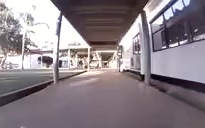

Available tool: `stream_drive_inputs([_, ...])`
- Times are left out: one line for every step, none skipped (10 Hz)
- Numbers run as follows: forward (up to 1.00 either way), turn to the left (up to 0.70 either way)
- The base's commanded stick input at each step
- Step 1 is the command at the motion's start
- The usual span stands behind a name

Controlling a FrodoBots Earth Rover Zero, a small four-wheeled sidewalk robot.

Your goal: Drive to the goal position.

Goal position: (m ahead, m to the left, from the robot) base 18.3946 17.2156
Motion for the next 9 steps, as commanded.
stream_drive_inputs([0.70, 0.00])
stream_drive_inputs([0.70, 0.00])
stream_drive_inputs([0.46, 0.00])
stream_drive_inputs([0.16, 0.00])
stream_drive_inputs([0.00, 0.00])
stream_drive_inputs([0.00, 0.00])
stream_drive_inputs([0.70, 0.00])
stream_drive_inputs([0.70, 0.00])
stream_drive_inputs([0.70, 0.00])
